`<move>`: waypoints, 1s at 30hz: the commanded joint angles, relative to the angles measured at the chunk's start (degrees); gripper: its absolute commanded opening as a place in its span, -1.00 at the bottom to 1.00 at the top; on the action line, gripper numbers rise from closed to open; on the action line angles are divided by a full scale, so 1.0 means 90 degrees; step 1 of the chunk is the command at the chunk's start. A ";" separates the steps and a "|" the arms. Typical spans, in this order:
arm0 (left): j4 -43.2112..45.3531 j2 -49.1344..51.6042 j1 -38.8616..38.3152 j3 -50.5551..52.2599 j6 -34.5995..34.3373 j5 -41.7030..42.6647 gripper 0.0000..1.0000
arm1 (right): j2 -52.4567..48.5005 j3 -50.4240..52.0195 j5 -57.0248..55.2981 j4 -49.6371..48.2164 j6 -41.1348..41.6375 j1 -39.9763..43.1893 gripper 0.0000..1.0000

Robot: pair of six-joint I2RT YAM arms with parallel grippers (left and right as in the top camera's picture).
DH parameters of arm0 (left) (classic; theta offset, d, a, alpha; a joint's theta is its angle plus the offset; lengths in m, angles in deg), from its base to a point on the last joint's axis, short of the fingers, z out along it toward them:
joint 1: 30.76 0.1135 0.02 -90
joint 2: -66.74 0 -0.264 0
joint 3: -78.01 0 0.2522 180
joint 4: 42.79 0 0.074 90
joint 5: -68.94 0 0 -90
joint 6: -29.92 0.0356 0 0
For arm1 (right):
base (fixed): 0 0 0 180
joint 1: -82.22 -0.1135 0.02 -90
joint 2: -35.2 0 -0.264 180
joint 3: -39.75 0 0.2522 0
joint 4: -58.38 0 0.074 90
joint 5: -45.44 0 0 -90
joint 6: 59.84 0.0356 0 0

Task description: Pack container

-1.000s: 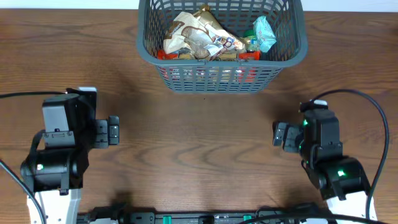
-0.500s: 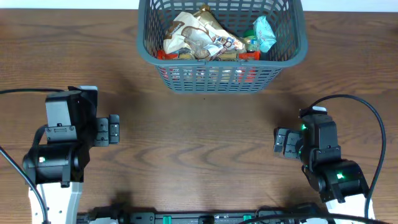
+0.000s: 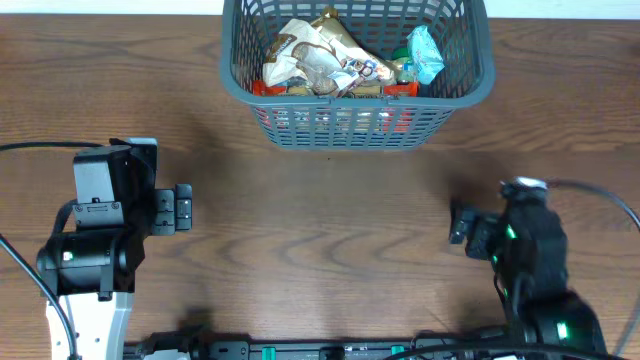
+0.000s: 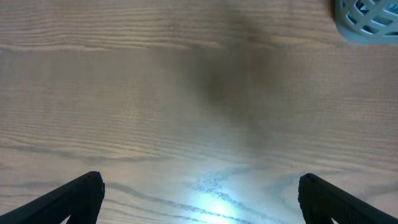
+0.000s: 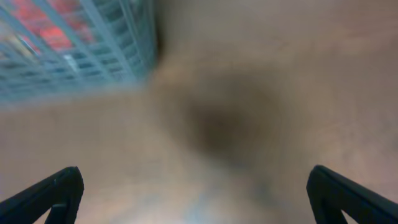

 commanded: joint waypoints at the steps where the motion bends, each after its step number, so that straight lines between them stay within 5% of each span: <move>1: -0.0007 0.0017 0.0044 0.0032 -0.0061 -0.0070 0.97 | 0.1173 0.0831 0.0372 -0.0680 -0.0355 0.0155 0.99; 12: -0.0007 0.0017 0.0044 0.0032 -0.0061 -0.0070 0.97 | 0.2283 0.3541 0.1124 -0.5530 -0.1984 0.0255 0.99; 18: -0.0010 0.0017 0.0044 0.0032 -0.0061 -0.0070 0.97 | 0.3004 0.3881 0.1115 -0.5280 -0.3024 0.0262 0.98; 30: -0.0010 0.0017 0.0044 0.0032 -0.0061 -0.0070 0.97 | 0.3330 0.4041 0.1192 -0.4063 -0.2744 0.0270 0.98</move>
